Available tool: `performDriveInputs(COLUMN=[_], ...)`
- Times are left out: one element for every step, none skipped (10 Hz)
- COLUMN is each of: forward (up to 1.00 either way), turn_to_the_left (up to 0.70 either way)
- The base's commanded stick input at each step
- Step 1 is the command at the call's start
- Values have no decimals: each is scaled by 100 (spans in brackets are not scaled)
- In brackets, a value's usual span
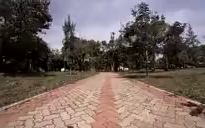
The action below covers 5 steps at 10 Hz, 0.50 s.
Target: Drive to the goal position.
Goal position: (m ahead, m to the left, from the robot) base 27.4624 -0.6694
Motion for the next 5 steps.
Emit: performDriveInputs(forward=[70,70,70,70,70], turn_to_the_left=[0,0,0,0,0])
